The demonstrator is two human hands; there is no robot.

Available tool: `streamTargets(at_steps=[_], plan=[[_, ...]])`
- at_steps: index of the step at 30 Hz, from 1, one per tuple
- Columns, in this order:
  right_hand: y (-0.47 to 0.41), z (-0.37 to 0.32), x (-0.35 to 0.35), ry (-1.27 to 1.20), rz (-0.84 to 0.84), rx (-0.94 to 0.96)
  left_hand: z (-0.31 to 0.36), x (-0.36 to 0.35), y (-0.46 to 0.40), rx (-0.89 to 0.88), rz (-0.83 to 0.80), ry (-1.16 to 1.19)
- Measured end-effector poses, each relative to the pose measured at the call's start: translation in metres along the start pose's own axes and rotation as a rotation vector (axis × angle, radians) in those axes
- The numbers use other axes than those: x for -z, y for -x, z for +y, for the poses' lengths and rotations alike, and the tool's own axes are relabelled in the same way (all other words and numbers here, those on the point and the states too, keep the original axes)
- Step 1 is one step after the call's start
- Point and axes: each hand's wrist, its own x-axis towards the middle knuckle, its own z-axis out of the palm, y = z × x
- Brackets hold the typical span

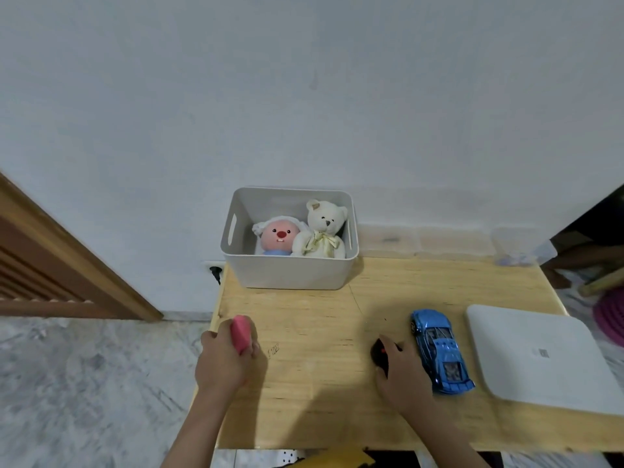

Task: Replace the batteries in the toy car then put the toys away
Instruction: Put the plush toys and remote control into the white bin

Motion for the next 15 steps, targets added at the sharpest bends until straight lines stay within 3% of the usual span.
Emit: streamTargets(at_steps=[3, 7, 11, 15], plan=[[0.004, 0.002, 0.0, -0.114, 0.073, 0.041, -0.002, 0.002, 0.001, -0.027, 0.01, 0.084], [0.009, -0.004, 0.004, -0.229, 0.242, 0.074, 0.005, 0.011, 0.003, -0.219, 0.075, 0.281], [0.002, -0.025, 0.026, -0.345, 0.5, 0.1, 0.037, 0.033, 0.003, -0.44, 0.228, 0.473], [-0.02, -0.052, 0.057, -0.415, 0.641, 0.273, 0.073, 0.057, -0.011, -0.602, 0.398, 0.548]])
